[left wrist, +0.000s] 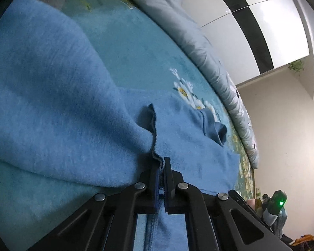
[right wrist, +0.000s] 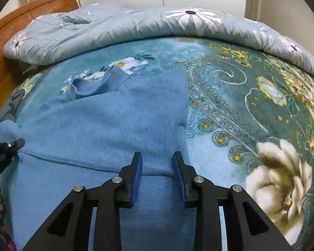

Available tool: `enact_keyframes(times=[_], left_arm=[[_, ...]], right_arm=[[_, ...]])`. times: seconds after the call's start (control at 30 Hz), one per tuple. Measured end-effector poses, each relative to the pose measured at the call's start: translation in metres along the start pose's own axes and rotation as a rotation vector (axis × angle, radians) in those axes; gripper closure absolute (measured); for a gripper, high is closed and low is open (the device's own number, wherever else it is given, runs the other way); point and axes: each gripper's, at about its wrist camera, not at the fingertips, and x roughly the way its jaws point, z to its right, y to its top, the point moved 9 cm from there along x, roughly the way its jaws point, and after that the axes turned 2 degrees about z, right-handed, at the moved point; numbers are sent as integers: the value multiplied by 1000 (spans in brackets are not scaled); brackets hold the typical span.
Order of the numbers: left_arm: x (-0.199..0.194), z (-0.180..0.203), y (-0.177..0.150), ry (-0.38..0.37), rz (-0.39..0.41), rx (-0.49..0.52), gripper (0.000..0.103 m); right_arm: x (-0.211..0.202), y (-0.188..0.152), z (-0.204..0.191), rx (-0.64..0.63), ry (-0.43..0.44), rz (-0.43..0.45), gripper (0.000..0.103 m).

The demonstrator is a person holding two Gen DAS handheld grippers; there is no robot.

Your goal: Fold clothes

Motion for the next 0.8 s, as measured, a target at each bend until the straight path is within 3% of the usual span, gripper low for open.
enact_keyframes(times=[0.13, 0.2, 0.27, 0.33, 0.43, 0.57, 0.63, 0.73, 0.8], left_arm=[[-5, 7, 0, -13, 4, 25, 98], [-11, 15, 1, -22, 9, 44, 97], [-25, 24, 1, -24, 37, 78, 85], [-43, 33, 2, -18, 80, 118, 53], [-84, 32, 12, 15, 189, 128, 49], [-168, -6, 44, 101, 423, 55, 44], [-211, -38, 57, 150, 530, 0, 37], [-244, -99, 58, 252, 541, -117, 37], [-252, -131, 56, 265, 523, -200, 37]], right_arm=[[-3, 6, -2, -27, -22, 8, 72], [-19, 9, -6, -18, -6, 55, 72], [-35, 9, -11, -6, 17, 100, 71], [-45, 2, -19, 2, 42, 122, 68], [-53, -24, -26, 14, 48, 125, 67], [-53, -60, -26, 59, 74, 79, 67], [-52, -71, -20, 100, 102, 54, 67], [-58, -74, -12, 174, 138, 65, 67], [-59, -74, -10, 217, 158, 67, 66]])
